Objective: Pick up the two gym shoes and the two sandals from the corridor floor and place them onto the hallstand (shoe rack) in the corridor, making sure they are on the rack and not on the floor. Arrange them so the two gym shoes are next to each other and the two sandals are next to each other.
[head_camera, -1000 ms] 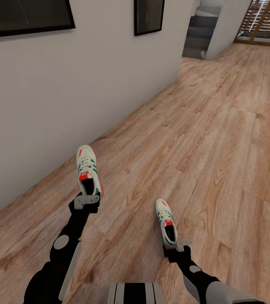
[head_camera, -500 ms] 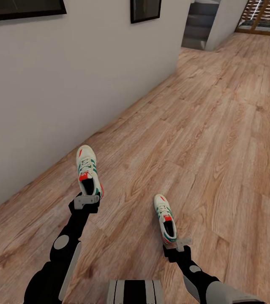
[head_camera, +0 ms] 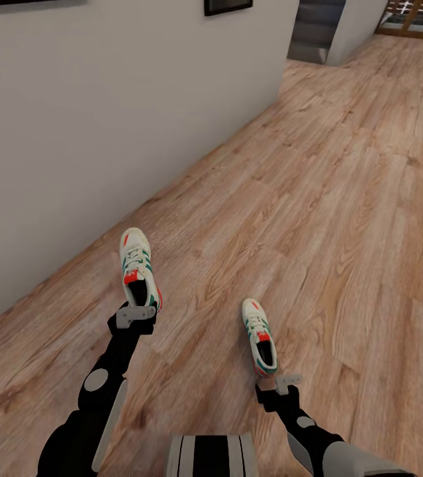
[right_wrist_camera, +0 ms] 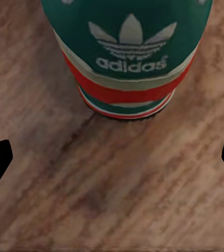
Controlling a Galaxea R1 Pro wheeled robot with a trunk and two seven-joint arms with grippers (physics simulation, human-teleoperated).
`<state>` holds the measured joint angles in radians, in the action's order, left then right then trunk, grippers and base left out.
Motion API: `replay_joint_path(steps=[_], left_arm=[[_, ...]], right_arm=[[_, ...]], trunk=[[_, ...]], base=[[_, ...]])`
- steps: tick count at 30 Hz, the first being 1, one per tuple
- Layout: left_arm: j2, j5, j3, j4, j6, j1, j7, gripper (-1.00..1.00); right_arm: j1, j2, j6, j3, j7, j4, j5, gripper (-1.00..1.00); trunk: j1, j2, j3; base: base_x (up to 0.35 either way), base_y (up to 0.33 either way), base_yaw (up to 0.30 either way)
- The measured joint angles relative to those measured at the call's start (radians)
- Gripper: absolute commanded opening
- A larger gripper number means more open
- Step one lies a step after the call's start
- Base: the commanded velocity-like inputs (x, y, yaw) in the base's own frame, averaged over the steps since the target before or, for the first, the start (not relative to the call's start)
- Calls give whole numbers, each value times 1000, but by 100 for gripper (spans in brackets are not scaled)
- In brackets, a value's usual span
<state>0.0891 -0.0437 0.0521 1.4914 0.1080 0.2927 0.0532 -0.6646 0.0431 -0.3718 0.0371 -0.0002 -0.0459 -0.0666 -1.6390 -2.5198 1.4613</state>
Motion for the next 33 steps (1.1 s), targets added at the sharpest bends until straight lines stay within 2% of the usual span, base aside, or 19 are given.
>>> replay_joint_path(steps=[6, 26, 29, 33], left_arm=[[0, 0, 0, 0, 0, 0, 0, -100], [0, -1, 0, 1, 0, 0, 0, -100], [0, -1, 0, 1, 0, 0, 0, -100], [0, -1, 0, 1, 0, 0, 0, -100]], right_arm=[[0, 0, 0, 0, 0, 0, 1, 100], [0, -2, 0, -7, 0, -1, 2, 100], [0, -2, 0, -7, 0, -1, 6, 100], [0, -2, 0, -7, -1, -2, 32, 100]], trunk=[[0, 0, 10], [0, 0, 11], [0, 0, 11], [0, 0, 11]], base=[[0, 0, 0], [77, 0, 0], [184, 0, 0], [77, 0, 0]])
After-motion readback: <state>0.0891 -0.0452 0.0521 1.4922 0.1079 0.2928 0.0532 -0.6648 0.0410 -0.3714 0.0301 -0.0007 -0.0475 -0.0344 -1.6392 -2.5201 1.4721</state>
